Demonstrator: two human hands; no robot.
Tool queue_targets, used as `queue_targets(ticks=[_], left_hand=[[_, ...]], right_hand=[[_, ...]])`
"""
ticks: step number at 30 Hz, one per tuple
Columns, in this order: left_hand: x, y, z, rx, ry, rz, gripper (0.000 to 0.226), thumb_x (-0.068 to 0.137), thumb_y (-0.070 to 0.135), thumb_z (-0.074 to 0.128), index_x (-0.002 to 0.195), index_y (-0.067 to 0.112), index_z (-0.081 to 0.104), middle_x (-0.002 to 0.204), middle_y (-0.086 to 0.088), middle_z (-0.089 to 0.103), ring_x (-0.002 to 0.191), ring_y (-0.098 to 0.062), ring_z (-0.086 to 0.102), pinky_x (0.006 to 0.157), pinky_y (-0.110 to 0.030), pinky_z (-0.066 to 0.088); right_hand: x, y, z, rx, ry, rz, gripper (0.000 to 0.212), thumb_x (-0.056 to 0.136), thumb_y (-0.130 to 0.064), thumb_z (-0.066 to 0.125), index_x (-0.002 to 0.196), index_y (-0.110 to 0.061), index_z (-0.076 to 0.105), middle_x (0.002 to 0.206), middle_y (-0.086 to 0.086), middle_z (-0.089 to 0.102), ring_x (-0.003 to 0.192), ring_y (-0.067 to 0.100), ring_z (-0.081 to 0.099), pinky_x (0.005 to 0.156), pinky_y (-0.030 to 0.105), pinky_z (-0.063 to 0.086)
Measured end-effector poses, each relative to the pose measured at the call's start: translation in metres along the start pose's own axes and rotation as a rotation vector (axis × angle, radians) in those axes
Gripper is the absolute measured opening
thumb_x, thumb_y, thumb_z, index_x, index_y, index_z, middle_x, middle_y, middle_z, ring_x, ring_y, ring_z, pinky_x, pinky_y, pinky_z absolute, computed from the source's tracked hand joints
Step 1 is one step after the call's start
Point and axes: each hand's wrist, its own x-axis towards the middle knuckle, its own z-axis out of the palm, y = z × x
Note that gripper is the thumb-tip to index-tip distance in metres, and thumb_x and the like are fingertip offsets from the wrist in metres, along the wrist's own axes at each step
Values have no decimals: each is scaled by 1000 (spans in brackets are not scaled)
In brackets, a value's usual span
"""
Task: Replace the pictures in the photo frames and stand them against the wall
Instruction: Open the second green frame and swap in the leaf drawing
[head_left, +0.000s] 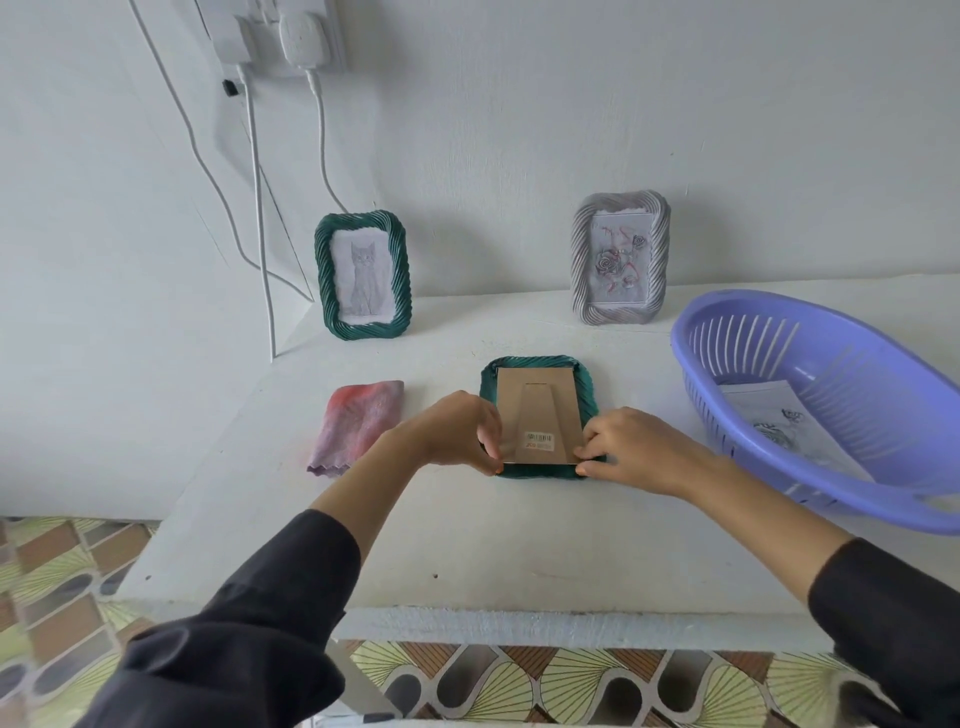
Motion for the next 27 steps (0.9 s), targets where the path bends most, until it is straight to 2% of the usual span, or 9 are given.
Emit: queue_targets(ticks=[3, 6, 9, 14, 19, 22, 27], left_hand=[[-1, -2, 5, -1, 28, 4, 5, 68, 20, 74, 72, 18, 76, 85, 14, 61, 69, 5, 52, 70, -12, 38], [-1, -2, 8, 7, 53, -10, 6, 66, 21, 73, 71, 17, 74, 78, 14, 63, 66, 3, 53, 72, -17, 42], [1, -1, 9, 13, 63, -39, 11, 67, 22, 73, 74, 13, 73, 77, 9, 70, 65, -1, 56, 72, -18, 46], [5, 1, 8, 7, 79, -67, 8, 68, 20, 73, 69, 12, 71, 71, 7, 69, 59, 1, 52, 60, -9, 37], [7, 1, 8, -38, 42, -78, 8, 66, 18, 72, 63, 20, 65, 62, 16, 61, 66, -4, 58, 69, -19, 49], [9, 1, 6, -86, 20, -66, 9, 68, 15, 72, 69, 21, 66, 66, 16, 62, 66, -1, 58, 69, -15, 46], [12, -5, 2, -208, -42, -57, 11, 75, 13, 72, 87, 13, 72, 71, 15, 62, 67, 2, 58, 69, -8, 43]], right_hand=[[1, 1, 6, -41, 44, -9, 34, 93, -40, 47, 99, -16, 71, 96, 3, 65, 93, 19, 56, 87, 29, 41], [-1, 0, 9, -4, 105, 8, 32, 92, -37, 49, 94, -15, 72, 91, 4, 65, 90, 20, 57, 87, 30, 42], [-3, -2, 9, 71, 157, 31, 28, 90, -34, 54, 94, -15, 74, 92, 3, 66, 89, 20, 57, 80, 27, 41], [-1, 0, 16, 146, 189, 49, 26, 88, -25, 56, 78, -6, 70, 79, 6, 64, 79, 23, 57, 72, 28, 42], [-1, -4, 17, 196, 209, 90, 25, 87, -20, 55, 74, -2, 67, 78, 8, 64, 78, 23, 57, 70, 32, 46], [-1, -4, 15, 232, 198, 118, 22, 86, -19, 56, 74, -4, 68, 78, 7, 64, 77, 21, 57, 70, 32, 47], [1, -10, 5, 229, 122, 193, 16, 85, -23, 57, 80, -12, 68, 83, -2, 61, 80, 17, 56, 70, 28, 43]])
